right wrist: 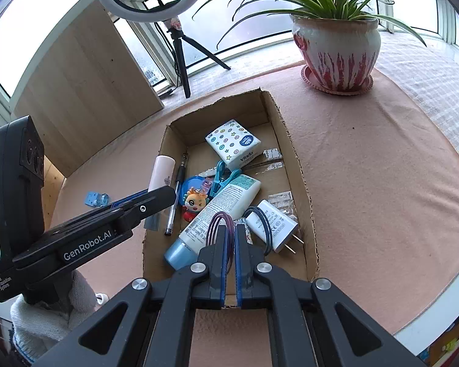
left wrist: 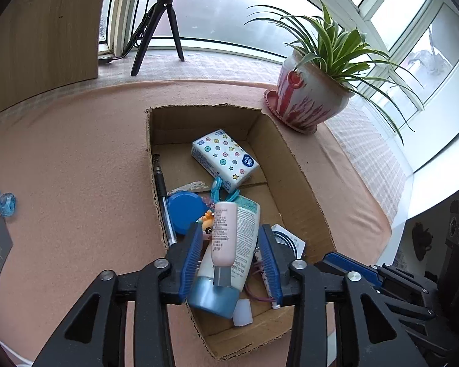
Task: Organize objects
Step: 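Open both tools to drop the bottle and rubber band into the box, then move both tools to the white cable of the grey knobbed massager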
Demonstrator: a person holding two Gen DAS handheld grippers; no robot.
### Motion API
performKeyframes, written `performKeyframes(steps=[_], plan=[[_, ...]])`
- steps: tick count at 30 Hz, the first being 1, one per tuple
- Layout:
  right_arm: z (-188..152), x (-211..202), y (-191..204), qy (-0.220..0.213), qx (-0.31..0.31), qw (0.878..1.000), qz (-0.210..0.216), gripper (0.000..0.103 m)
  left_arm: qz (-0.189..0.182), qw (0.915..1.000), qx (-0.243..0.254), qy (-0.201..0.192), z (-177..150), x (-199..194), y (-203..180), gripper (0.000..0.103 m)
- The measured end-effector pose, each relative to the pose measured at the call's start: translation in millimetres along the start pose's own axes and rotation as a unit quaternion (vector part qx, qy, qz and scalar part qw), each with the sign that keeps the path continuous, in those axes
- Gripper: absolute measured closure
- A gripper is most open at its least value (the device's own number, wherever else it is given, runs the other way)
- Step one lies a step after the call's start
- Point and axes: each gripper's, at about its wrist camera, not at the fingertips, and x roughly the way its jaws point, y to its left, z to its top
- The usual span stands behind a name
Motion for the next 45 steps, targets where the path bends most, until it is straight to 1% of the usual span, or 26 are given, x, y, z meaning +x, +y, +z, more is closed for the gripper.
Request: performKeyframes(steps=[1, 2, 4, 8, 11, 13, 16, 20, 23, 25, 28, 31, 33, 37, 39, 42, 45], plan=[[0, 2, 1, 0.007, -0.002, 1.0, 0.004, 0.089, 0.004, 1.0, 0.0, -0.007, 0, -4, 1, 0.042], [0, 4, 2, 0.014, -0.002, 1.0, 0.005, 0.069, 0.009, 0.9999, 0.001, -0.013, 0, -7, 1, 0.042], [-1, 3, 3, 0.009, 0.0, 1.0, -0.003, 0.049, 0.016, 0.9996, 0.0, -0.022, -2, -15, 4, 0.042], [-2, 4, 11, 0.012, -0.013, 1.0, 0.002, 0.049, 0.022, 0.9991, -0.014, -0.034, -9, -33, 16, 0.042], [0, 7, 22, 0.011, -0.027, 0.999, 0.013, 0.049, 0.03, 0.9979, -0.039, -0.043, -18, -51, 35, 0.042], [0, 9, 33, 0.013, -0.038, 0.999, 0.027, 0.049, 0.042, 0.9964, -0.055, -0.049, -26, -63, 51, 0.042], [0, 16, 55, 0.018, -0.068, 0.996, 0.049, 0.049, 0.068, 0.9934, -0.075, -0.054, -41, -80, 75, 0.037], [-1, 27, 88, 0.026, -0.107, 0.991, 0.073, 0.049, 0.099, 0.9853, -0.123, -0.065, -66, -104, 113, 0.037], [-1, 37, 113, 0.034, -0.134, 0.986, 0.095, 0.049, 0.122, 0.976, -0.163, -0.077, -88, -124, 141, 0.037], [-1, 43, 131, 0.037, -0.153, 0.981, 0.109, 0.049, 0.137, 0.9679, -0.193, -0.083, -104, -135, 160, 0.037], [-2, 54, 158, 0.042, -0.185, 0.973, 0.13, 0.048, 0.153, 0.952, -0.247, -0.095, -133, -153, 189, 0.037], [-5, 67, 186, 0.054, -0.217, 0.963, 0.153, 0.044, 0.17, 0.9349, -0.296, -0.098, -165, -167, 213, 0.037], [-9, 78, 207, 0.072, -0.249, 0.951, 0.168, 0.043, 0.182, 0.9228, -0.325, -0.1, -186, -174, 227, 0.037], [-26, 100, 248, 0.11, -0.317, 0.924, 0.185, 0.043, 0.197, 0.8983, -0.379, -0.105, -222, -185, 249, 0.037], [-36, 113, 265, 0.139, -0.342, 0.909, 0.193, 0.043, 0.205, 0.8889, -0.396, -0.106, -234, -187, 256, 0.037], [-55, 133, 288, 0.179, -0.372, 0.889, 0.197, 0.043, 0.204, 0.8809, -0.415, -0.102, -247, -188, 268, 0.037], [-74, 147, 305, 0.201, -0.398, 0.874, 0.193, 0.043, 0.211, 0.8768, -0.42, -0.1, -252, -190, 275, 0.037]])
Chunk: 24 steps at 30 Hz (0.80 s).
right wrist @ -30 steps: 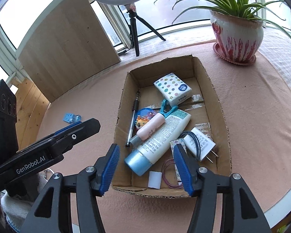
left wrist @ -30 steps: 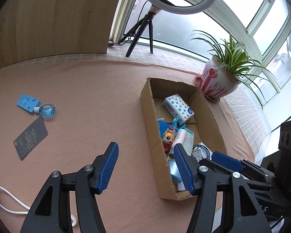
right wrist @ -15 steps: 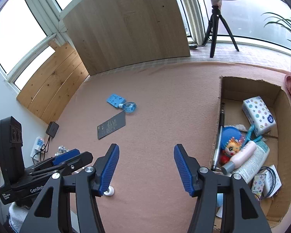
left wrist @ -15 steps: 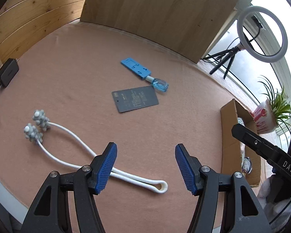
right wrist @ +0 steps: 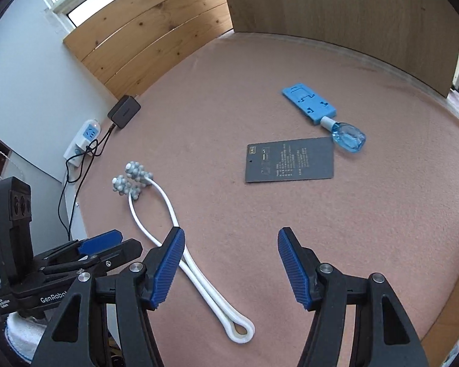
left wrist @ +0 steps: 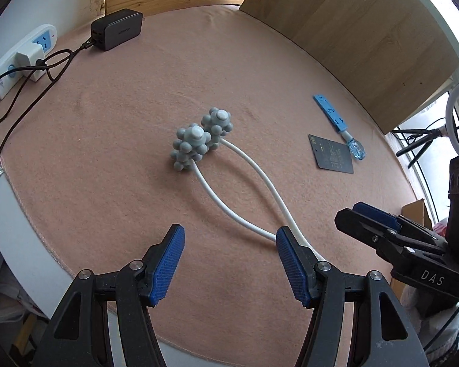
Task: Organize objects
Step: 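Move both tools to the white cable of the grey knobbed massager, then close the left tool on the white cable while the right tool closes on it too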
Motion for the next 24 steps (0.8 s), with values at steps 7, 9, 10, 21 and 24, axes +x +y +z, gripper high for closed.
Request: performKeyframes(steps=[7, 9, 10, 21, 24], plan=[[1, 33, 21, 0.041, -0.029, 0.999, 0.002, 0.044, 0.003, 1.0, 0.005, -0.001, 11, 5, 2, 0.037], [1, 39, 23, 0.05, -0.03, 0.998, 0.002, 0.045, 0.001, 1.0, 0.008, 0.0, 13, 8, 2, 0.038], [0, 42, 24, 0.056, -0.031, 0.998, 0.002, 0.046, -0.001, 0.9999, 0.01, 0.001, 14, 10, 1, 0.038], [-10, 44, 35, 0.074, -0.033, 0.997, 0.001, 0.075, -0.022, 0.9985, 0.046, 0.019, 28, 30, -11, 0.058], [-13, 41, 35, 0.072, -0.018, 0.997, 0.01, 0.082, -0.025, 0.9981, 0.053, 0.02, 32, 33, -11, 0.066]])
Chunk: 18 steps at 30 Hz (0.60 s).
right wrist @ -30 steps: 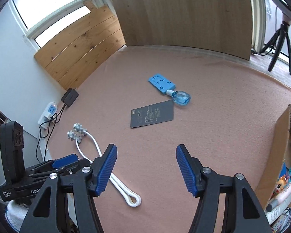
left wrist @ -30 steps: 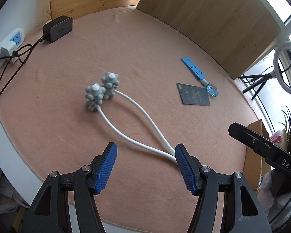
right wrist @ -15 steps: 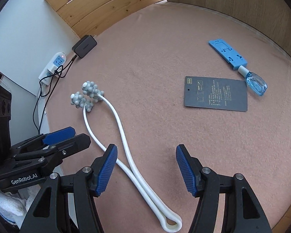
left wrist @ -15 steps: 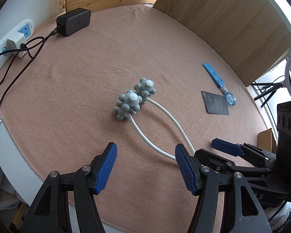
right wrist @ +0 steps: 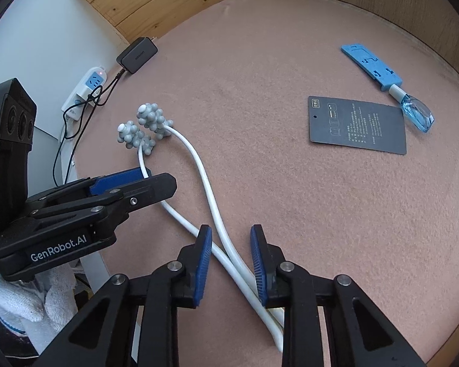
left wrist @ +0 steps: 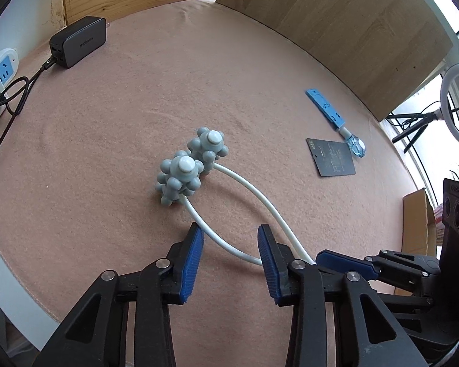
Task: Organize objects
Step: 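Close the left tool on the white cable while the right tool closes on it too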
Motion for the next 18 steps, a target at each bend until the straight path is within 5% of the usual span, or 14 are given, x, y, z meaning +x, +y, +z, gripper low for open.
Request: performKeyframes(steps=[12, 18], plan=[[-21, -3, 4, -0.005, 0.046, 0.998, 0.042, 0.088, -0.023, 0.9983, 0.049, 0.019, 23, 22, -21, 0.079], [-34, -10, 4, -0.026, 0.072, 0.996, 0.045, 0.091, -0.066, 0.993, 0.086, 0.047, 24, 38, -48, 0.088]])
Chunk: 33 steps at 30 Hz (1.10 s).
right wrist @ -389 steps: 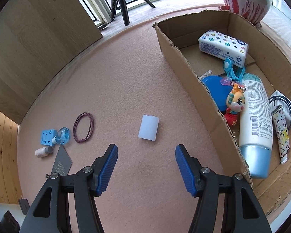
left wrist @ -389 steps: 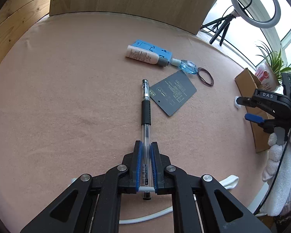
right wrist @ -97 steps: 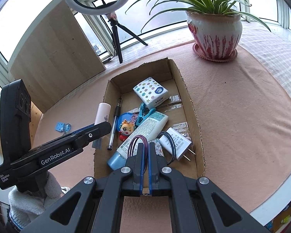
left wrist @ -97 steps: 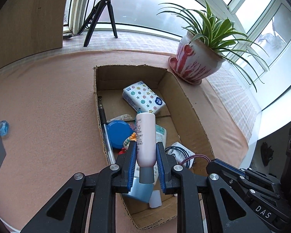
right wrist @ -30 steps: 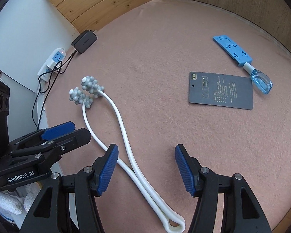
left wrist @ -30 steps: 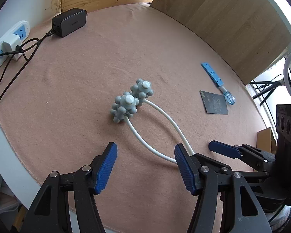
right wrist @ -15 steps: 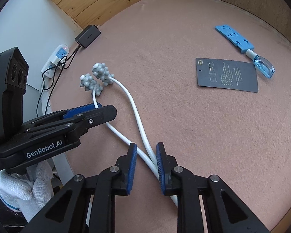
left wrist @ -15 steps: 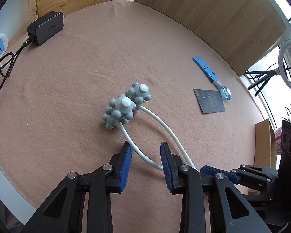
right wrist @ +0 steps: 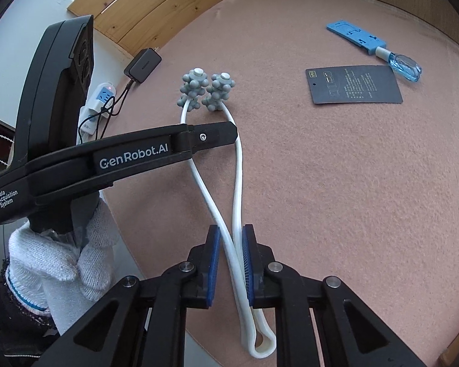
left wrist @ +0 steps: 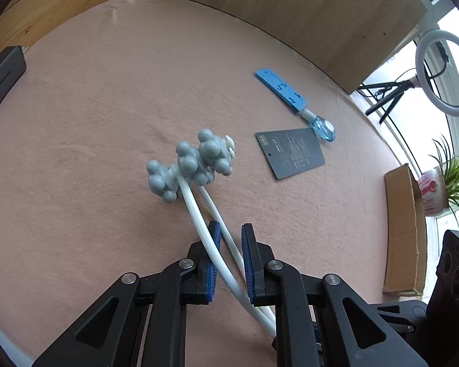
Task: Organize objects
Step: 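Close the left tool on the white cable while the right tool closes on it too, then lift the massager by its white cable with both tools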
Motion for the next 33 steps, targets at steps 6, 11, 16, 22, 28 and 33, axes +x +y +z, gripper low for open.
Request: performKeyframes(steps=[6, 11, 16, 22, 28, 33], plan=[[-16, -14, -12, -0.018, 0.037, 0.999, 0.003, 0.096, -0.045, 0.9974, 0.044, 0.036, 3, 20, -44, 0.088], [-34, -34, -31, -0.039, 0.078, 0.996, -0.002, 0.096, -0.082, 0.9866, 0.126, 0.064, -3, 31, -106, 0.087], [-52, -63, -58, -0.068, 0.124, 0.989, -0.035, 0.096, -0.095, 0.9772, 0.162, 0.099, -10, 38, -141, 0.044], [-62, -86, -86, -0.09, 0.175, 0.979, -0.049, 0.093, -0.073, 0.98, 0.171, 0.07, -12, 13, -134, 0.043], [-48, -95, -93, -0.116, 0.196, 0.973, -0.038, 0.092, -0.055, 0.9888, 0.133, 0.041, -16, -15, -90, 0.044], [-21, -80, -93, -0.112, 0.194, 0.974, -0.032, 0.077, -0.064, 0.9898, 0.114, 0.056, -25, -3, -79, 0.052]])
